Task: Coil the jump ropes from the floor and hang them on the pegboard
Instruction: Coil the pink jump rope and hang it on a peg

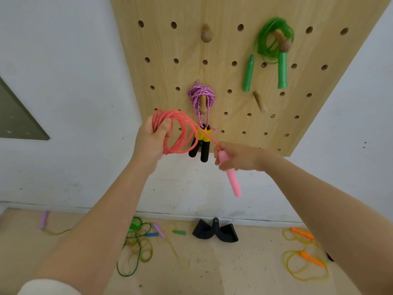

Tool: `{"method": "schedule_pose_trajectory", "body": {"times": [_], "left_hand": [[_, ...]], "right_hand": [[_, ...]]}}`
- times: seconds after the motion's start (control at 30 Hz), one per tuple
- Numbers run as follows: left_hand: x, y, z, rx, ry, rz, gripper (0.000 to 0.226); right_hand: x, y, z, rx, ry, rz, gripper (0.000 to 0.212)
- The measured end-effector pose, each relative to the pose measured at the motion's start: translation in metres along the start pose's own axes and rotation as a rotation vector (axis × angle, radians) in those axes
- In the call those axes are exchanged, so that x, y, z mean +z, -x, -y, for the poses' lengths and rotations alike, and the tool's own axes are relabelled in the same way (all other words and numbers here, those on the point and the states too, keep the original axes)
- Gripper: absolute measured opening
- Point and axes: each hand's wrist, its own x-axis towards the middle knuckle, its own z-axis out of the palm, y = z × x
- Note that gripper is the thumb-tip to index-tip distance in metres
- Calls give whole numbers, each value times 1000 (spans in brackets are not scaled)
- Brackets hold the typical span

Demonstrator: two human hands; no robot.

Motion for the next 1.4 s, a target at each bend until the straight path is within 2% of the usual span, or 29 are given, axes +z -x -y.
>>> {"method": "schedule_pose_trajectory", "body": {"times": [0.07, 0.13, 0.2, 0.27, 0.4, 0.47, 0.53, 0.67, 0.73, 0.8, 0.83, 0.9, 0.97, 1.0, 1.03, 1.1, 1.13, 1.2, 1.3, 1.33, 1.4], "left_hand": [[-7, -4, 7, -5, -42, 38, 6], [-13, -6, 14, -36, -69, 70, 7], [-16, -5, 21, -78, -134, 121, 12], [-12, 0, 27, -125, -70, 176, 14], [-1, 9, 23, -276, 228, 257, 22], [-1, 8, 24, -336, 274, 268, 33], [-2, 8, 25, -368, 203, 230, 36], [-4, 6, 19, -329, -3, 147, 34], [-4, 3, 9, -296, -56, 121, 34], [-4, 0, 1, -198, -94, 121, 34], [-6, -3, -1, -146, -95, 132, 32], [-14, -8, -5, -125, -38, 175, 27], [-22, -10, -6, -149, 4, 233, 24], [-24, -9, -6, -164, 14, 263, 24], [-24, -9, -6, -175, 23, 289, 25], [-22, -7, -9, -163, 38, 324, 27], [-21, -7, -11, -138, 34, 337, 24], [-21, -7, -9, -73, 5, 384, 17], [-21, -5, -5, -109, 74, 443, 20], [-21, -6, -4, -134, 114, 460, 23], [-20, -8, -7, -150, 163, 490, 31]], "right_hand": [[-5, 2, 7, -58, -251, -76, 23], [-16, 0, 16, -139, -693, -232, 16], [-23, -5, 29, -211, -1174, -304, 5], [-20, -12, 40, -234, -1363, -373, 6], [4, -20, 55, -243, -1390, -476, 7], [13, -20, 56, -270, -1289, -571, 12], [20, -19, 55, -315, -1032, -660, 12], [43, -20, 61, -365, -714, -603, 6], [58, -31, 65, -282, -398, -625, 28], [70, -37, 72, -193, -241, -604, 52], [73, -38, 76, -237, -297, -583, 54], [69, -35, 82, -384, -637, -521, 57], [53, -35, 79, -422, -983, -446, 88], [45, -34, 78, -395, -1032, -397, 96], [38, -33, 77, -373, -987, -341, 94], [32, -33, 80, -328, -766, -261, 62], [30, -35, 80, -301, -718, -260, 53], [25, -35, 80, -245, -700, -257, 56], [15, -38, 83, -161, -465, -352, 70], [12, -39, 83, -132, -431, -316, 68], [10, -36, 84, -116, -539, -91, 52]]}}
